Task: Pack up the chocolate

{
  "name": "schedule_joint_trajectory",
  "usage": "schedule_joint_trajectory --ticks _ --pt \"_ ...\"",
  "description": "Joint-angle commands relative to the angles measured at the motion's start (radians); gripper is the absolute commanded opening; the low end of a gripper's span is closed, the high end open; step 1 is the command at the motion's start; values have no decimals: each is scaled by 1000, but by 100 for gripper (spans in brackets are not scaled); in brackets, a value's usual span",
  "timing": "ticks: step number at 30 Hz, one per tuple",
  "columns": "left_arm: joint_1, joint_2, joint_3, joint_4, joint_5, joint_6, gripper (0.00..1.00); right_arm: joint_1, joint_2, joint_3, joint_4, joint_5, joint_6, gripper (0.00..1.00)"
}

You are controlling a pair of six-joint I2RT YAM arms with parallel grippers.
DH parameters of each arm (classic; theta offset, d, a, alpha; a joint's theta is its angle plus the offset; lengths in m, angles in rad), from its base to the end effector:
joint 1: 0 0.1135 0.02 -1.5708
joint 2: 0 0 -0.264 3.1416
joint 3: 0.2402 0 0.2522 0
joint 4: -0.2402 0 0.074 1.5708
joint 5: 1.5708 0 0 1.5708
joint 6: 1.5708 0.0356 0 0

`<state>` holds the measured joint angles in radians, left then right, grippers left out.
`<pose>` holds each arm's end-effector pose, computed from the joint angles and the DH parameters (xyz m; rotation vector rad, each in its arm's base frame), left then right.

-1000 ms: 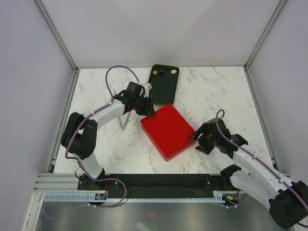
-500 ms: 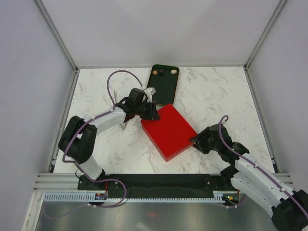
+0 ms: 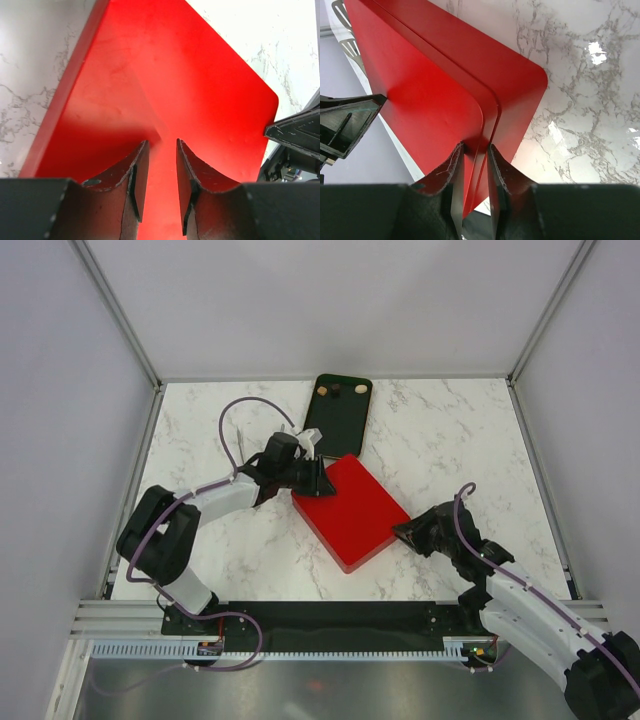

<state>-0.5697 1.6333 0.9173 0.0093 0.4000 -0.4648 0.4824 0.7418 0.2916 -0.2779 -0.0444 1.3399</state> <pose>0.2804 -0.1961 0.1921 0.3501 2.3865 -0.9707 0.1355 0.0728 0.1664 1.0183 2.2876 0.9209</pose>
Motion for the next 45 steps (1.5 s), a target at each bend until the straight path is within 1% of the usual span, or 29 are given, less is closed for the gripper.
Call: schedule_joint_trajectory --ticks 1,6,8,9,10,11,13,15,17,18,19,20,21,22,24,25,27,28,30,31,32,33,34,35,36,39,40,42,45 --pt "-30 59 -66 -187 -10 -17 37 1 30 -69 -78 103 -27 1" --pt "-30 77 -58 -195 -18 -28 38 1 42 -63 -81 112 -54 0" --pt "-30 76 -35 -224 -36 -21 38 1 47 -33 -112 135 -88 5" --pt "-30 71 1 -248 -59 -14 38 2 50 16 -131 138 -122 8" --pt "-29 68 23 -294 -72 -8 38 2 51 46 -162 138 -158 16" --pt "-29 62 44 -320 -84 -3 38 1 57 117 -187 135 -189 19" --pt "-22 28 100 -363 -92 0 38 2 68 196 -274 150 -277 23" --pt "-12 4 129 -370 -64 -11 38 1 83 304 -308 127 -353 24" --pt "-2 -29 138 -376 -52 -21 38 1 112 360 -313 68 -447 20" --pt "13 -35 143 -377 -35 -26 38 1 125 401 -299 1 -470 16" --pt "20 -38 144 -378 -26 -29 38 1 143 426 -296 -24 -493 2" --pt "30 -36 144 -376 -15 -32 38 1 178 452 -293 -41 -508 0" --pt "46 -35 141 -377 5 -37 38 1 194 486 -278 -98 -518 0" --pt "53 -35 135 -379 7 -40 38 1 206 489 -205 -136 -525 0" --pt "67 -43 101 -379 -4 -55 38 2 247 480 -126 -214 -513 0" --pt "70 -46 89 -379 -12 -58 38 5 258 462 2 -320 -502 0" --pt "73 -52 51 -376 -35 -63 38 15 297 379 150 -418 -432 0" --pt "73 -53 39 -373 -41 -67 38 31 330 342 313 -484 -406 0" --pt "73 -58 -13 -342 -49 -86 38 68 367 230 448 -514 -345 0" --pt "71 -58 -32 -333 -47 -93 38 80 408 190 573 -531 -329 0" --pt "71 -61 -50 -319 -50 -104 38 93 430 120 623 -552 -324 0" --pt "70 -69 -87 -310 -56 -109 38 100 451 88 659 -560 -306 0" --pt "70 -70 -104 -290 -59 -113 38 105 490 55 749 -574 -292 0" --pt "70 -70 -129 -282 -66 -118 38 105 502 13 775 -583 -286 0" --pt "70 -64 -136 -278 -70 -121 38 104 505 5 772 -571 -304 0" --pt "70 -55 -149 -275 -75 -126 38 104 479 55 573 -528 -393 0" --pt "70 -59 -152 -273 -76 -127 37 104 461 73 539 -525 -410 0" --pt "70 -78 -153 -276 -79 -130 37 104 433 138 481 -514 -432 0" --pt "70 -136 -111 -314 -76 -114 37 104 366 271 314 -465 -510 0"
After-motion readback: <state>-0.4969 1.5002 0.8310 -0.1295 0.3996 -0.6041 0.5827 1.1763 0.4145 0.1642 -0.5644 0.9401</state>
